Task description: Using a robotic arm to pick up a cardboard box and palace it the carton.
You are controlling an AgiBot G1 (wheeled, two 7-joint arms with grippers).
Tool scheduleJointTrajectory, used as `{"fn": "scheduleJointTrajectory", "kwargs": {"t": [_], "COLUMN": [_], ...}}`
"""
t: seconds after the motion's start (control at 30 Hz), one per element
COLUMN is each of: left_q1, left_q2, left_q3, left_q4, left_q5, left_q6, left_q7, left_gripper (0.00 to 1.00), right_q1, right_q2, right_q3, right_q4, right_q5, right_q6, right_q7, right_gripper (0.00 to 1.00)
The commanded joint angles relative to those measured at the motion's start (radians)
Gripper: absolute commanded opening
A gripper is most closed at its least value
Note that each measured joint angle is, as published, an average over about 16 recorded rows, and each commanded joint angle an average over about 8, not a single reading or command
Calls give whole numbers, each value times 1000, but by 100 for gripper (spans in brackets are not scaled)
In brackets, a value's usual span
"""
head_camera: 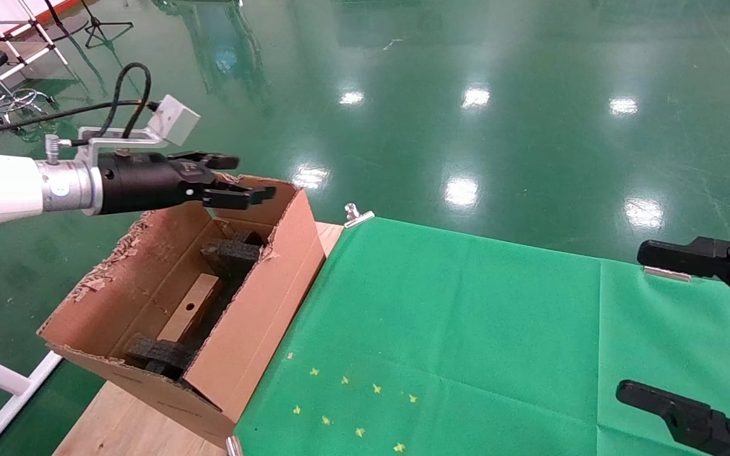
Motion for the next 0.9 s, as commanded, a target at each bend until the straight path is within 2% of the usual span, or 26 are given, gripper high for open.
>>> {"fn": "scheduleJointTrajectory", "kwargs": {"t": [0.03, 0.9], "left_q1": [26, 358], "left_q2": [-2, -33], "left_q3": [-11, -149], "left_q4": [-38, -523], "left_q5": [-37, -506], "left_q6": [15, 203], "left_q7": [7, 93], "left_gripper": [100, 100], "right_q1": [0, 0], "right_q2": [0, 0], "right_q3": [0, 0], "right_q4": [0, 0], "right_q5": [0, 0], "right_q6": [0, 0], "right_q7": [0, 0], "right_gripper": [100, 100]}}
